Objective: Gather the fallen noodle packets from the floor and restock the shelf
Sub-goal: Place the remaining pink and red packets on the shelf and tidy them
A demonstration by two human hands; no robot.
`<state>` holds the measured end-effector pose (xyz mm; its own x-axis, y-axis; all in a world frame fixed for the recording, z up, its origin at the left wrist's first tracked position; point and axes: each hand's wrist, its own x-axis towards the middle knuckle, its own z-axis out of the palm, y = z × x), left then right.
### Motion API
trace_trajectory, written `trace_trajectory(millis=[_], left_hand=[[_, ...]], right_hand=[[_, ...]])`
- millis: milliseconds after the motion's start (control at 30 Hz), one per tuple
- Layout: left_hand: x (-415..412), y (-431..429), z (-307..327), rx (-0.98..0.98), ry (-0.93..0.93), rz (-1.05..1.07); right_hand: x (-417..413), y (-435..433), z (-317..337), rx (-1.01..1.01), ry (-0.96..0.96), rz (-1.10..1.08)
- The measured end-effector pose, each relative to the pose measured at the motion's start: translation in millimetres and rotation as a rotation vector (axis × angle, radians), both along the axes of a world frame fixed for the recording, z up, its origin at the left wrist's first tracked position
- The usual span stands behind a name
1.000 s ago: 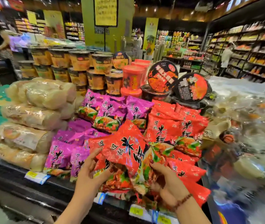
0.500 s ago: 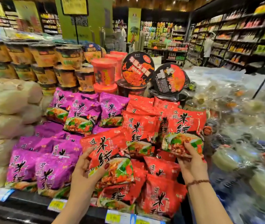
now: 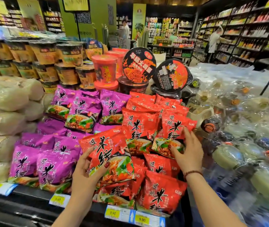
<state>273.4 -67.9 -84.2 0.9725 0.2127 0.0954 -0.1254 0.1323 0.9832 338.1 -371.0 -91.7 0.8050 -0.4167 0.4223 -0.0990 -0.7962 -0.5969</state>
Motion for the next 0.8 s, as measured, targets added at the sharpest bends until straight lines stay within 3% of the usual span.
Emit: trace_trajectory(millis=[100, 233, 467, 600, 800], left_hand=[[-2, -6, -1, -0.009, 0.016, -0.001], [-4, -9, 1, 0.012, 0.017, -0.002], [-2, -10, 0, 0.042, 0.019, 0.022], [-2, -11, -3, 0.056, 0.03, 0.033], [-5, -11, -1, 0.052, 0.029, 0.022]], right_hand=[[11, -5, -2, 0.025, 0.083, 0.252], [25, -4, 7, -0.078, 0.159, 0.355], [46, 2, 13, -0.274, 0.305, 0.346], [48, 9, -3, -0.375, 0.295, 0.263], [44, 10, -6, -0.361, 0.3, 0.285]])
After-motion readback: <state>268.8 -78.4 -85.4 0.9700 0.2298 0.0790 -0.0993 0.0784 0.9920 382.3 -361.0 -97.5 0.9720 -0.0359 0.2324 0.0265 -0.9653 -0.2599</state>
